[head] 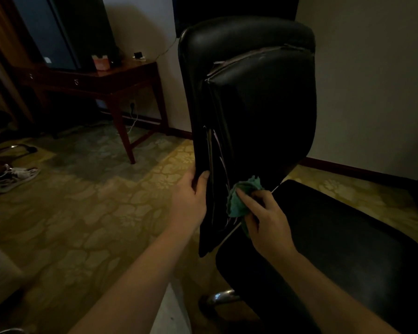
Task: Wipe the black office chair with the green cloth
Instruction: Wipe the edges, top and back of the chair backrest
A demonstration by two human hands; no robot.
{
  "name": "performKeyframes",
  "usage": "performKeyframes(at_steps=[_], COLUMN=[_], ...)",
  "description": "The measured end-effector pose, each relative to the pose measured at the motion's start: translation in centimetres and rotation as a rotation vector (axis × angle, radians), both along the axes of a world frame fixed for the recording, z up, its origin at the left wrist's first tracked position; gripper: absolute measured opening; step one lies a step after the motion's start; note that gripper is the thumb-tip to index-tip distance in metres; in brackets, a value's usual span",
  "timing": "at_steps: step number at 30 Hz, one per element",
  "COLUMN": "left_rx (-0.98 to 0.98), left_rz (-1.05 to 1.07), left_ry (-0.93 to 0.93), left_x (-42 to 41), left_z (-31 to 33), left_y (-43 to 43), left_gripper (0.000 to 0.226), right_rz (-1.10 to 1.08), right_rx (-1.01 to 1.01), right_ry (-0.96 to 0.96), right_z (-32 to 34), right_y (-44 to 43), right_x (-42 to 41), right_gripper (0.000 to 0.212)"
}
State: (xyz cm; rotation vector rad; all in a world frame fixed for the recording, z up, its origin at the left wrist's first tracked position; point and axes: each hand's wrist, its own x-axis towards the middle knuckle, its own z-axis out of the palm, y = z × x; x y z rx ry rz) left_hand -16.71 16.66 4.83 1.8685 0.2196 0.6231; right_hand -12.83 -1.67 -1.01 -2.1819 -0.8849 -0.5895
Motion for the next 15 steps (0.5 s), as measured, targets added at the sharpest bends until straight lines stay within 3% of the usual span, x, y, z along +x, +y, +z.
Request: performKeyframes(at_steps=[9,15], left_rx=[0.038,0.028], left_rz=[0.002,0.005], left_ry=[0.038,0.082], left_x=[0.3,0.2], left_z=[-0.7,-1.0], left_y=[0.3,0.1], left_gripper=[0.036,0.041], right_rz=[-0.009,-0.026], right_rx=[0.043,-0.029], right_ry=[-0.115,-0.042], right_z=[6.1,0.4], right_y=[1.9,0.1], right_x=[2.1,0.7], right_gripper=[0.049,0.055])
